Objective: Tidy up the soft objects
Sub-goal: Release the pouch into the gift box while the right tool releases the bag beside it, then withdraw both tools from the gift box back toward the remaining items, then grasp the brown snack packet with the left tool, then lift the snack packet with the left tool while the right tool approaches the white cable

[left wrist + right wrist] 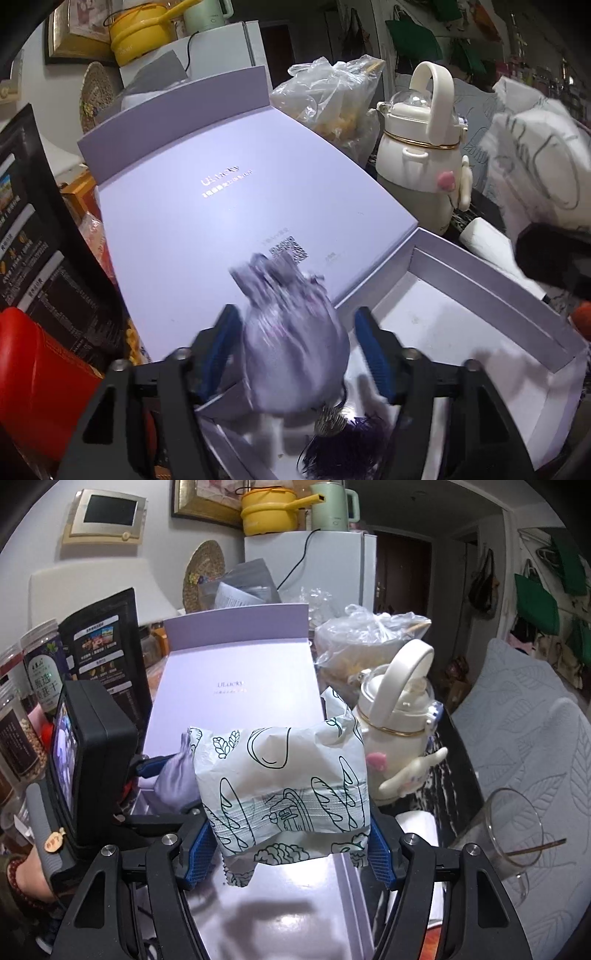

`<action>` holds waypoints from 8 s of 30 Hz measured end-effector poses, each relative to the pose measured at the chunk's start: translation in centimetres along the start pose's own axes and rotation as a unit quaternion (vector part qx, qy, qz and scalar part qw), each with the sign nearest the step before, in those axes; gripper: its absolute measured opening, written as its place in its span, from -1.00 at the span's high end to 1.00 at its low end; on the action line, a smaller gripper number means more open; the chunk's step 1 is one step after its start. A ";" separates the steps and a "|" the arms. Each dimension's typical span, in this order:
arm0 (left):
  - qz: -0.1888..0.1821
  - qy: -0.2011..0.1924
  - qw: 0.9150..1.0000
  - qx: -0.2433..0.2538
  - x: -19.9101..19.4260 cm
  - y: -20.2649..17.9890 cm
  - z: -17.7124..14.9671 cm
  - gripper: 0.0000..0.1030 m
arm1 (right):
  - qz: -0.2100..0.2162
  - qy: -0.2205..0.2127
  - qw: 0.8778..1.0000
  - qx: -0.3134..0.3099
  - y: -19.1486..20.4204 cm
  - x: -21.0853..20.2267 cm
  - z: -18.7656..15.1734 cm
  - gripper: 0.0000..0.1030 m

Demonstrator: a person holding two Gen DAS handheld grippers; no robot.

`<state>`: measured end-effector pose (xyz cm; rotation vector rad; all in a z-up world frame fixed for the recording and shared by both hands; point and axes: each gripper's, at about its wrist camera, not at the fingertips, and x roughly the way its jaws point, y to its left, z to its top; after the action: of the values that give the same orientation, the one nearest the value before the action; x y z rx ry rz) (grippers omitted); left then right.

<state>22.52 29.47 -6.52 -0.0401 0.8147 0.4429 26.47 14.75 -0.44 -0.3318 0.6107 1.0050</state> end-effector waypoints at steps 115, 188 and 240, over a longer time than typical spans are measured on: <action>-0.172 -0.146 0.972 0.060 -31.2 -11.4 -15.4 -0.99 | -0.204 -0.081 0.975 0.033 7.6 -33.7 -19.6 -0.75; -0.235 -0.056 0.962 0.126 -21.3 -24.6 -18.6 0.18 | -0.187 0.036 0.949 0.251 -3.7 -28.3 -34.4 -0.85; -0.255 0.017 0.952 0.171 -22.4 -23.9 -22.5 -0.28 | -0.152 0.011 0.958 0.243 -3.4 -27.0 -33.2 -0.87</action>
<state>2.95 -4.96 -9.25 0.0639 0.8700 -0.1905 8.18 -22.92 -10.00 0.0019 0.7771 0.5326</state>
